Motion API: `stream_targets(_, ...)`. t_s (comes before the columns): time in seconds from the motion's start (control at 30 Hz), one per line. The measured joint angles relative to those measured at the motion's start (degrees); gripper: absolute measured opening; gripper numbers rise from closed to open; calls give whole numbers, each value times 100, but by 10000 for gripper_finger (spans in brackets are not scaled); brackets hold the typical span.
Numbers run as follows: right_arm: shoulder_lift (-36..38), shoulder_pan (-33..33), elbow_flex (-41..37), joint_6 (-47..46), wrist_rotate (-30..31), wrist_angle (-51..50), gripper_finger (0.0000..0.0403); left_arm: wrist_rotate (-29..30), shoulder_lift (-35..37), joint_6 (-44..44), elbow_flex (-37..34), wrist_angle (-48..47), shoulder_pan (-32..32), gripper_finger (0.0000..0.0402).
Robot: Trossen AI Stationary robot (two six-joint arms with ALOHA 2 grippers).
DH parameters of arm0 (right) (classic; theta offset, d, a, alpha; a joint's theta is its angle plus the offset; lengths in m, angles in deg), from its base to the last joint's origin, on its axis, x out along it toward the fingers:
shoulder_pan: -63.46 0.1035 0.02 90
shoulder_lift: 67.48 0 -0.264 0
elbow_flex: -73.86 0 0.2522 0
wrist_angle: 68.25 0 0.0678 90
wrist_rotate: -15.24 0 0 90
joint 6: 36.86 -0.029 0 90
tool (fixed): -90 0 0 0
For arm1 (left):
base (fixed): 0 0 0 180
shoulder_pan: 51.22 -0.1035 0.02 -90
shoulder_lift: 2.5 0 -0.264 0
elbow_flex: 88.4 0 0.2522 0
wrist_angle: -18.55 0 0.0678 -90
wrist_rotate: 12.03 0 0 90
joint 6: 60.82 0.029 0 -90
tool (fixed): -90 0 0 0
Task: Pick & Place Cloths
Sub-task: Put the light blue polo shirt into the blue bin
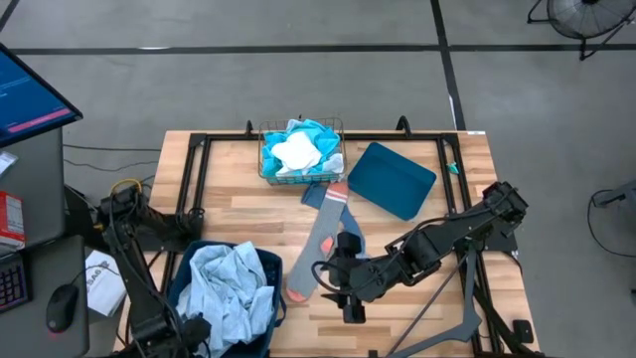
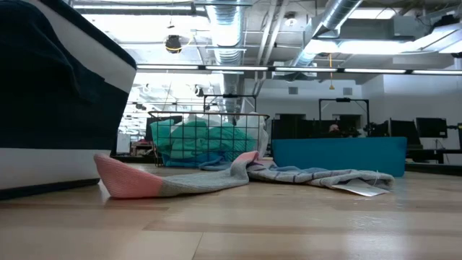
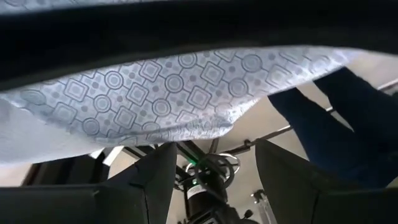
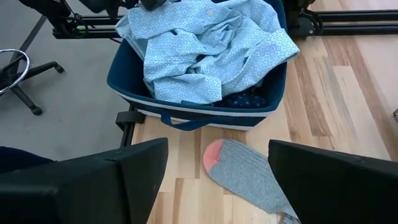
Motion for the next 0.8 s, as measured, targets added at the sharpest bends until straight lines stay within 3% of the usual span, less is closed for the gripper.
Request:
stream_targets(0.4,-2,-1,0,0,0,-361,272,-234,-477,74,2,118,-203,190)
stream_targets(0.57,-2,5,0,0,0,-362,272,-352,-593,111,2,101,-232,124)
stream_targets(0.73,-2,5,0,0,0,-363,272,123,-594,-39,2,93,-236,19)
stream_targets(0.8,-2,5,0,3,0,-365,272,251,-586,-66,2,93,-266,8)
